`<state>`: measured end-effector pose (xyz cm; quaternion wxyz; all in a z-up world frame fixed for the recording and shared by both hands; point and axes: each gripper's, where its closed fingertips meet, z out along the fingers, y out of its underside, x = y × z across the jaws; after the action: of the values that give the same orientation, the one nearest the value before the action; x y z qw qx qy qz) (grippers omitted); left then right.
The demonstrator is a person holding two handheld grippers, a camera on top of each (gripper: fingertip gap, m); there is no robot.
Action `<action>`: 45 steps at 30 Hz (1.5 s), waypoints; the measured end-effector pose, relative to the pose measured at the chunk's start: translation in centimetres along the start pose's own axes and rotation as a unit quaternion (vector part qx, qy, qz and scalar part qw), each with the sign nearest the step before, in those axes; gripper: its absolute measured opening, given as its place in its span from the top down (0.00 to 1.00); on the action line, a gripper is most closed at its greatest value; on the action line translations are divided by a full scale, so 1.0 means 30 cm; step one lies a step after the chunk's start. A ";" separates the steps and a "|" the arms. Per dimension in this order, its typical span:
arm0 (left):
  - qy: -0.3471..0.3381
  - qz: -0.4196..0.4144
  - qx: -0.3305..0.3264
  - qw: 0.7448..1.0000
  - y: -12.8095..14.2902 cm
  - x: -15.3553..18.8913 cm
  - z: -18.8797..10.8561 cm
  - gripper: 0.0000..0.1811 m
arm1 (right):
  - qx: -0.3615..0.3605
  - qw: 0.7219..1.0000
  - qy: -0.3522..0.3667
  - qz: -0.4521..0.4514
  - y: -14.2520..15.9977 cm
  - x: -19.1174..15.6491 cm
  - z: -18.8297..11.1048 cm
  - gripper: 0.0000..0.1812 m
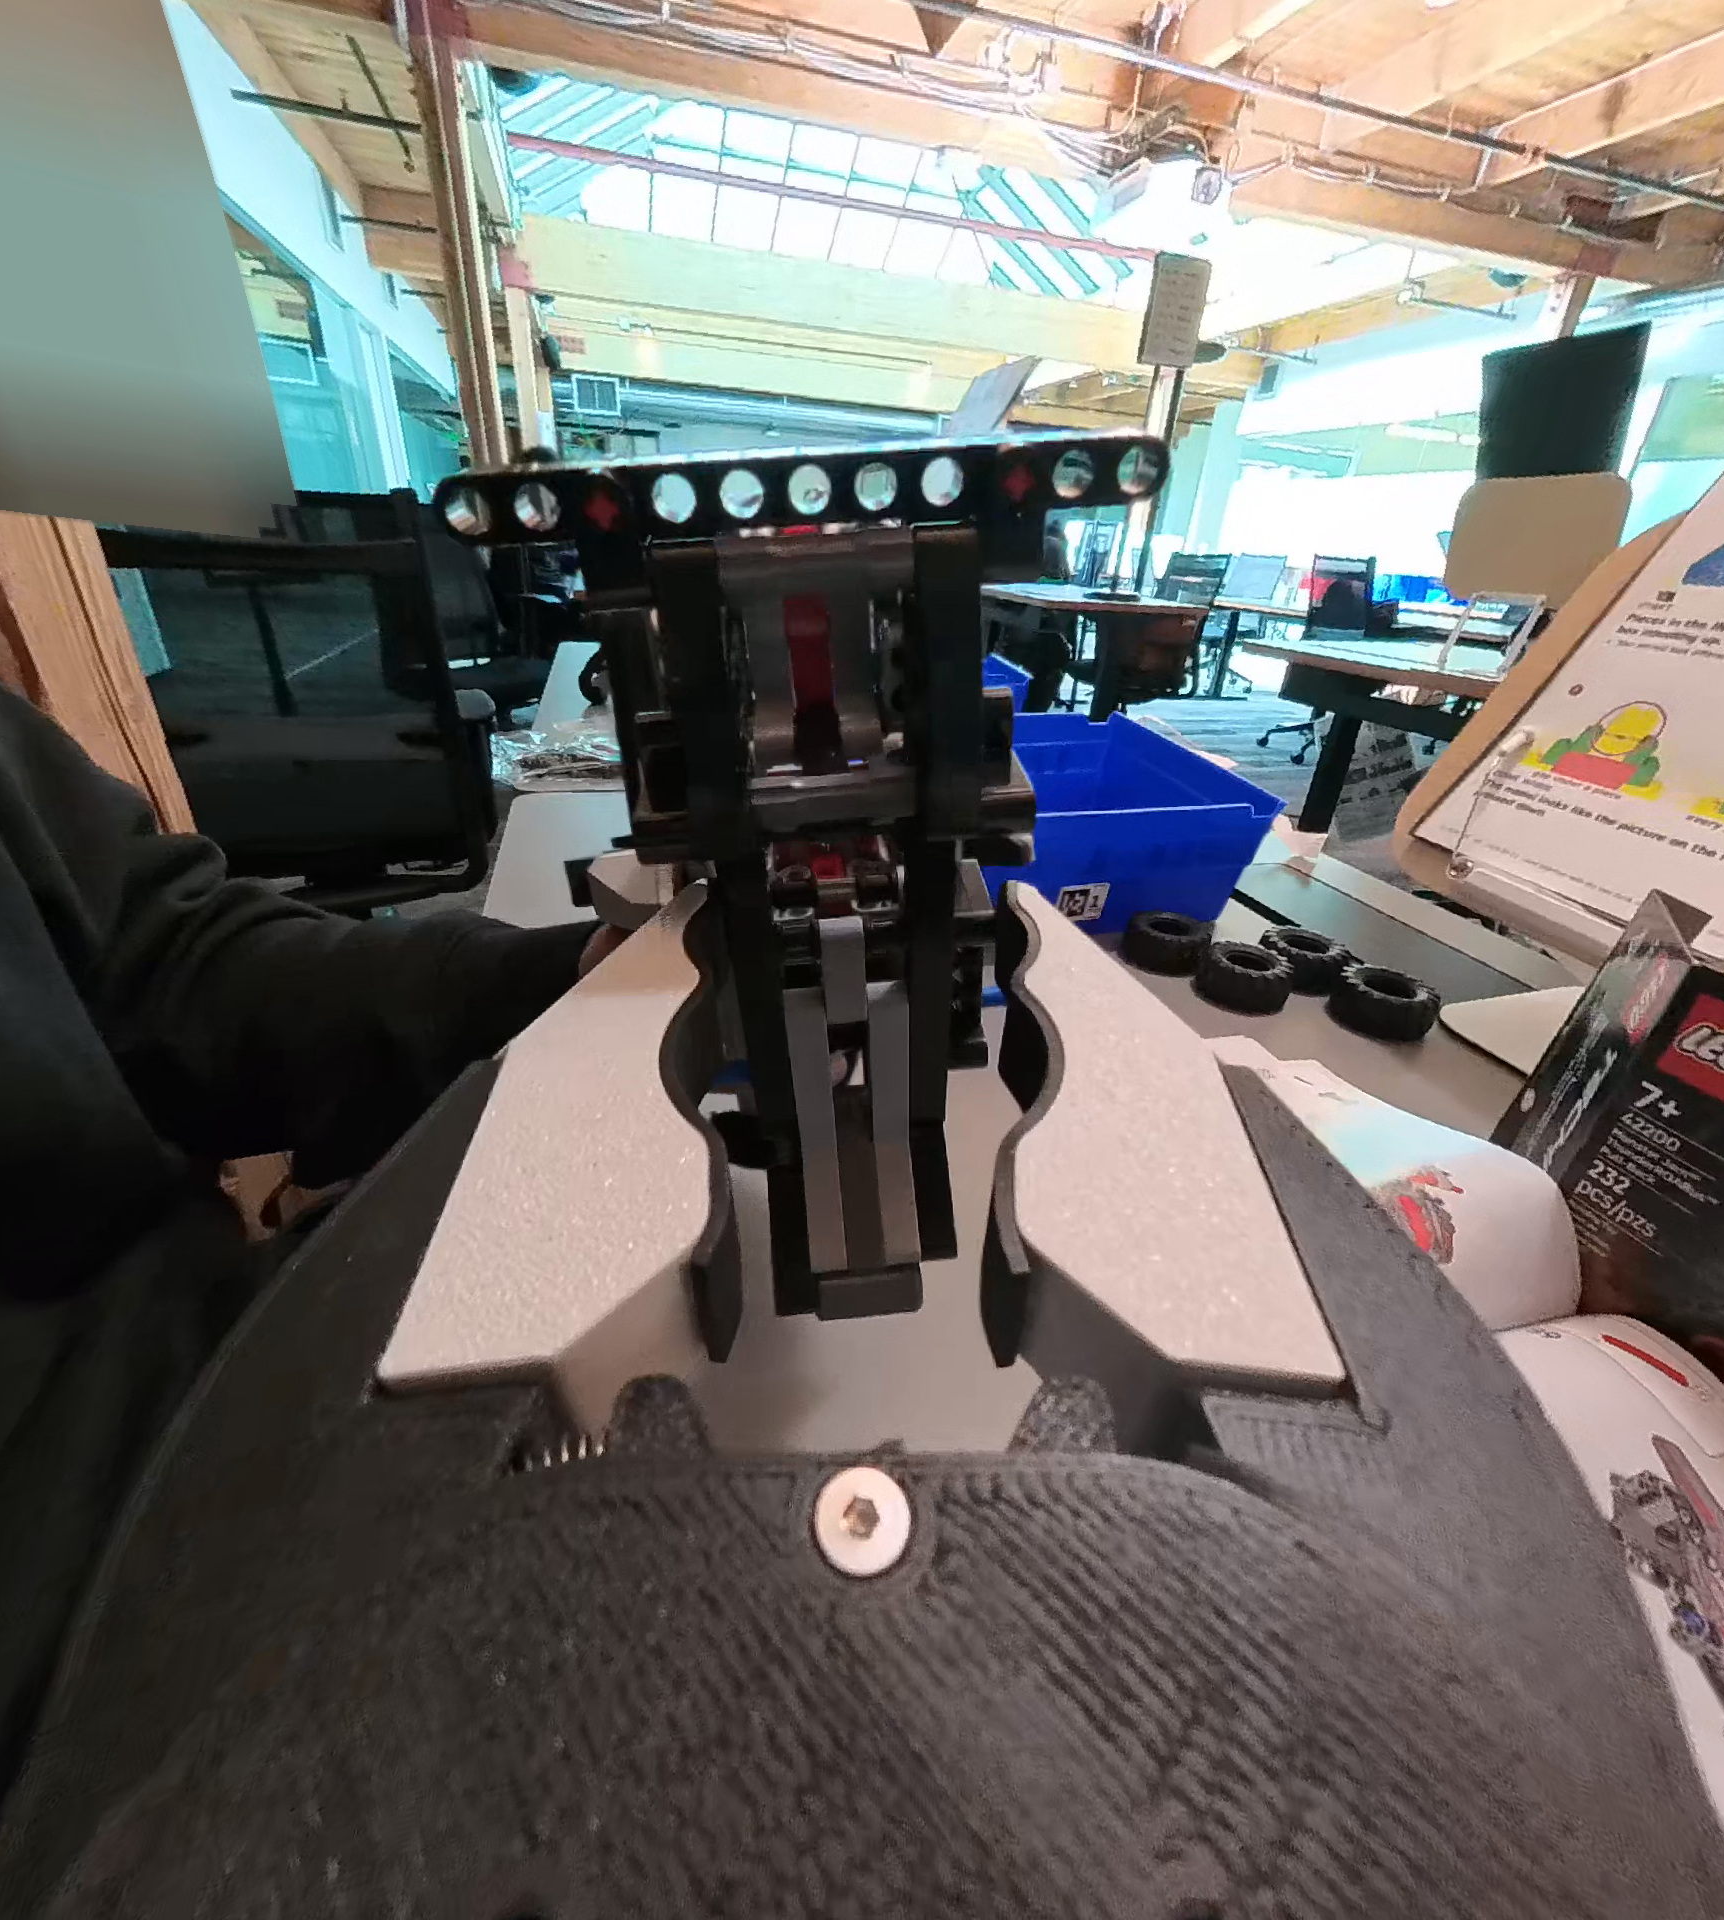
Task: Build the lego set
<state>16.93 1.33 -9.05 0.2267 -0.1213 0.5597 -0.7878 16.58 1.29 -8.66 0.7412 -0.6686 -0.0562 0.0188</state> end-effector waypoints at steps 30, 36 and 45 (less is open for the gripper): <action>-0.009 -0.021 -0.004 1.000 0.013 -0.007 0.012 0.61 | 0.029 0.999 0.002 -0.013 -0.007 0.005 -0.010 0.72; -0.027 -0.134 -0.015 0.991 0.065 -0.064 -0.005 0.61 | -0.017 0.994 0.029 0.108 0.046 0.062 0.007 0.72; 0.025 -0.149 -0.079 0.985 0.070 -0.072 -0.032 0.60 | 0.023 0.984 0.059 0.165 0.060 0.084 0.034 0.72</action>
<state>18.83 2.63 -11.20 0.0825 -0.2013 0.6013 -0.7688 19.06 2.76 -10.21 0.7454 -0.6510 0.0995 0.1030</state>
